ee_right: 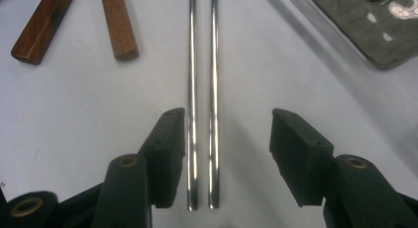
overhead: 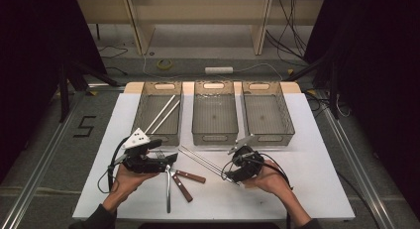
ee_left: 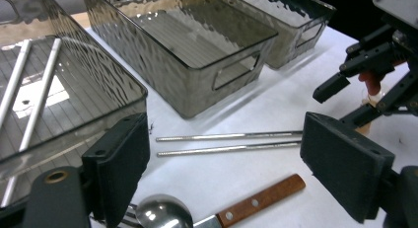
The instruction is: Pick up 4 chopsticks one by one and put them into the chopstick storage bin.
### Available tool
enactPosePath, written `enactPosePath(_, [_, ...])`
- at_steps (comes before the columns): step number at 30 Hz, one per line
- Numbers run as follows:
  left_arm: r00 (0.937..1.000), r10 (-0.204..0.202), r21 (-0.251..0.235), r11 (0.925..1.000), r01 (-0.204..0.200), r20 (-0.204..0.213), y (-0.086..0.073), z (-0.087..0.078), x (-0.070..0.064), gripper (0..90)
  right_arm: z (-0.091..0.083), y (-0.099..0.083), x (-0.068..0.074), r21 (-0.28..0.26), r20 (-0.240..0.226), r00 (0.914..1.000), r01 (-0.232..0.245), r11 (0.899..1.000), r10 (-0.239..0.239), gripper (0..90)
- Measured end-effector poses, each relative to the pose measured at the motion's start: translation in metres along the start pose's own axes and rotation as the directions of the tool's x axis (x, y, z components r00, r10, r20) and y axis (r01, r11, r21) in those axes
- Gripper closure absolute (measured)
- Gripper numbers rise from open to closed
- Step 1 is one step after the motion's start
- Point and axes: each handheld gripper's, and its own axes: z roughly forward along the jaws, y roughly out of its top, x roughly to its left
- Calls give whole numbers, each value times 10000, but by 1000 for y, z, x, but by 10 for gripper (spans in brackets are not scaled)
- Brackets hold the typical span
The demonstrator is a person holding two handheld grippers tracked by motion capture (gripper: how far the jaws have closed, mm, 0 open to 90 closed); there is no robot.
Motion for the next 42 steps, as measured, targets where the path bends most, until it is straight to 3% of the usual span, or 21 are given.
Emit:
enactPosePath(13, [9997,245,356,9991,-242,-86,-15,-5,-11,179,5,3,0,351,-127,9999,50,9994,-46,567])
enactPosePath(21, [10000,78,290,9995,-77,-49,-18,-9,-11,174,7,6,0,586,-141,9998,139,9982,-131,628])
enactPosePath(42, [9999,125,330,9994,-125,-6,-19,-9,-12,169,23,9,4,1434,-17,9998,219,9894,-219,770])
